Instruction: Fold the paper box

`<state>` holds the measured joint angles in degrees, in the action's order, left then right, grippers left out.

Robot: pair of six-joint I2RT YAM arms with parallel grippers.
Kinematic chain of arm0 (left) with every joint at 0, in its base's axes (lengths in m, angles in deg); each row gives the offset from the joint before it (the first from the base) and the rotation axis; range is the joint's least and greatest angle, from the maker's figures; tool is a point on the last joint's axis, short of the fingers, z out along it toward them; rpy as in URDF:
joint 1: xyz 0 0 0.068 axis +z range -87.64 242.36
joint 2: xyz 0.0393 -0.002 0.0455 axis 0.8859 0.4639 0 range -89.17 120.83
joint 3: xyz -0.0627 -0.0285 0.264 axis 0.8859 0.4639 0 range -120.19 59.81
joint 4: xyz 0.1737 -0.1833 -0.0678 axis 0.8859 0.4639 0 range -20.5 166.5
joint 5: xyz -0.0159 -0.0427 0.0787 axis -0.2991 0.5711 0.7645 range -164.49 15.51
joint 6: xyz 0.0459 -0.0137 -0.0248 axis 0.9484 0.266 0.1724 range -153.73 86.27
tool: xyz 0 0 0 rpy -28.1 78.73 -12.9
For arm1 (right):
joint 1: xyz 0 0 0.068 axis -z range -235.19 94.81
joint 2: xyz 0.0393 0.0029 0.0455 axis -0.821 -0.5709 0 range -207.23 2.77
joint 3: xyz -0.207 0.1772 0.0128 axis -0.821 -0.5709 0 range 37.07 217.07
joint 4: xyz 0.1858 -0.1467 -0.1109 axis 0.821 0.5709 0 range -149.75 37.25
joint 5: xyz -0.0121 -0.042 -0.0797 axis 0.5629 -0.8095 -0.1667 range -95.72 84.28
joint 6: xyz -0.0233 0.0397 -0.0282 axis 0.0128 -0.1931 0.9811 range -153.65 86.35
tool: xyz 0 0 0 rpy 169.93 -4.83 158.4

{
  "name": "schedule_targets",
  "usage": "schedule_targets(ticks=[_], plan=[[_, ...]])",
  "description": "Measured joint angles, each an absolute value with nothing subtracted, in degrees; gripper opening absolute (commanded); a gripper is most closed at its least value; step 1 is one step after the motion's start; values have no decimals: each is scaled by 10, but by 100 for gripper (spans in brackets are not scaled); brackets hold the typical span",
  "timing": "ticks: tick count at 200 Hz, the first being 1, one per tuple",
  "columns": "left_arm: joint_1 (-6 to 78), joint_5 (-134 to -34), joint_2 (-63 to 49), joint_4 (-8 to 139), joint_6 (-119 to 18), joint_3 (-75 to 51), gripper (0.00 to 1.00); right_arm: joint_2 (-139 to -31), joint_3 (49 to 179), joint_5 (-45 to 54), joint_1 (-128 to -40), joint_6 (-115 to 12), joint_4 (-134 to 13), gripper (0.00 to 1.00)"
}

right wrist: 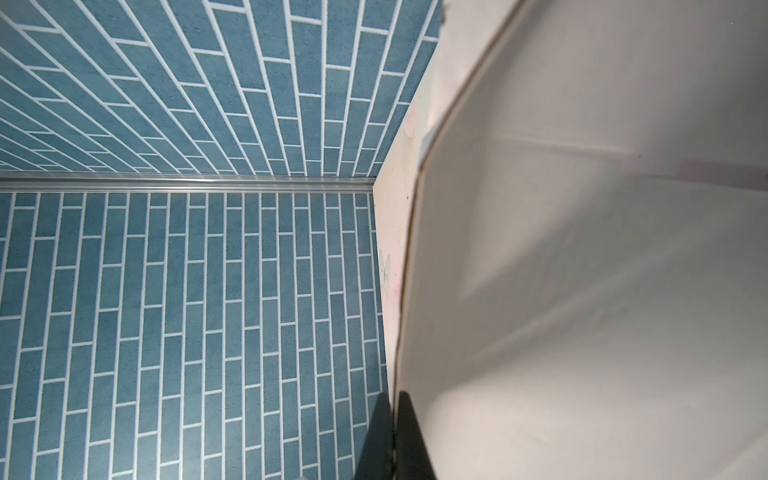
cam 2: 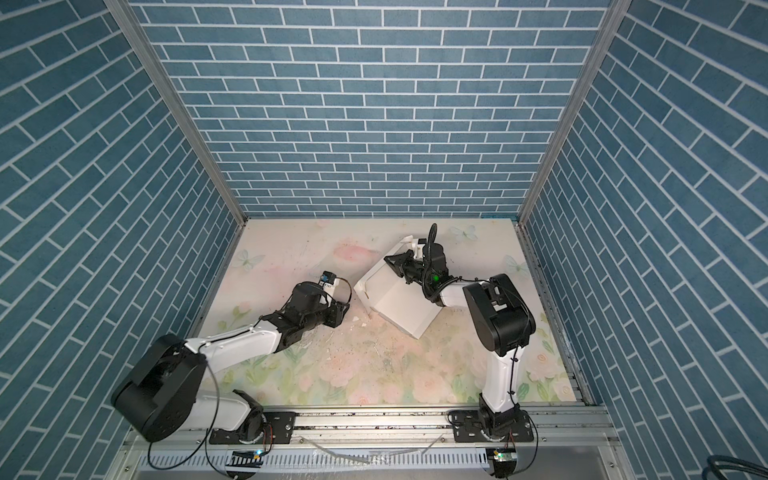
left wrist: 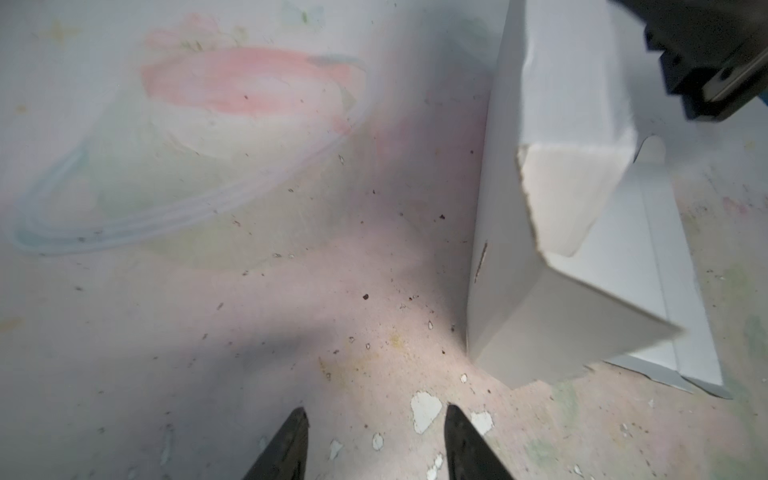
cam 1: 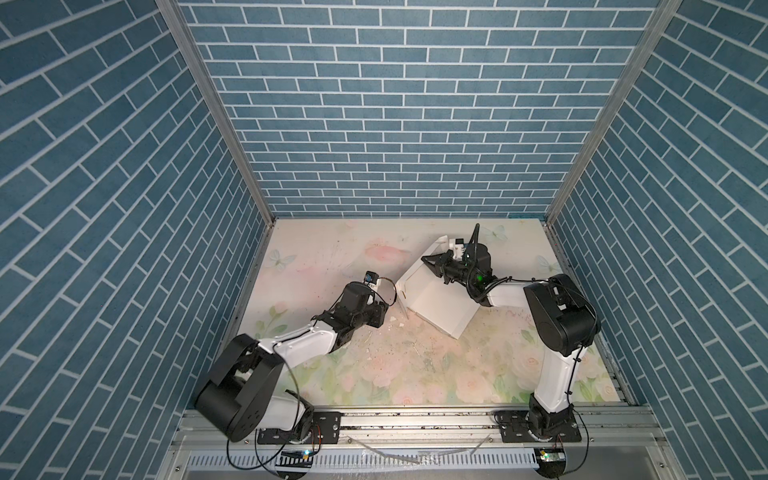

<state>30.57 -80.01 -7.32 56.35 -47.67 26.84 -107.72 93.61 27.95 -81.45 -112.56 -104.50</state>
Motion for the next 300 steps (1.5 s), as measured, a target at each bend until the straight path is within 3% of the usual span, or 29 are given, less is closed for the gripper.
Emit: schedule_targets(ticks=[119,300], plan=[[305,-899,10,475,-457,237,48,-1075,936,281,-814,-1118,-1041,0],[260,-917,59,464,-457,175,42,-1075,936,278,-814,-1116,-1034,0]])
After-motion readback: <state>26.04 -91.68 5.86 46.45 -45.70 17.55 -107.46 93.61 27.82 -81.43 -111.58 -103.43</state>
